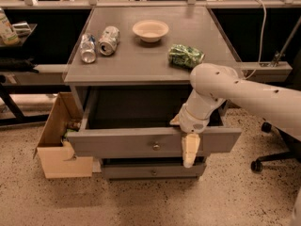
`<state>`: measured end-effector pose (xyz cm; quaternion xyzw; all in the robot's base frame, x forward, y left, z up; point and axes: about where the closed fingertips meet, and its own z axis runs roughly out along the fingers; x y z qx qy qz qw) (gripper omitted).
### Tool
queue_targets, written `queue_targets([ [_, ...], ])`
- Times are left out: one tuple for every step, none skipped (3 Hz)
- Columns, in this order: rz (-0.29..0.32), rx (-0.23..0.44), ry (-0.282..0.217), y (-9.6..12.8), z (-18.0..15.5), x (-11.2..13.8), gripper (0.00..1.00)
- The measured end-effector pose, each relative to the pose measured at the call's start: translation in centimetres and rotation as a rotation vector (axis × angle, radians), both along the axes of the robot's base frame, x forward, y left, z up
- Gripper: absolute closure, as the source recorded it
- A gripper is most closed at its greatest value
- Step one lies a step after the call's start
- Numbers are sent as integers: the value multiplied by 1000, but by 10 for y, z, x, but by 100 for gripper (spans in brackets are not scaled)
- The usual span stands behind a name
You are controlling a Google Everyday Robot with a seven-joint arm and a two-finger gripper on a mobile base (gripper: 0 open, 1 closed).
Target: Open top drawer
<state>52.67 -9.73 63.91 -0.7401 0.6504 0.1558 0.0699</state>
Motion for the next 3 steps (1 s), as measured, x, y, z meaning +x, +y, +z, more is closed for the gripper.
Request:
queue_targets([
  [9, -18, -10, 0, 9, -29, 0],
  [15, -52, 6, 6, 21, -62, 18],
  [23, -59, 19, 10, 25, -72, 49],
])
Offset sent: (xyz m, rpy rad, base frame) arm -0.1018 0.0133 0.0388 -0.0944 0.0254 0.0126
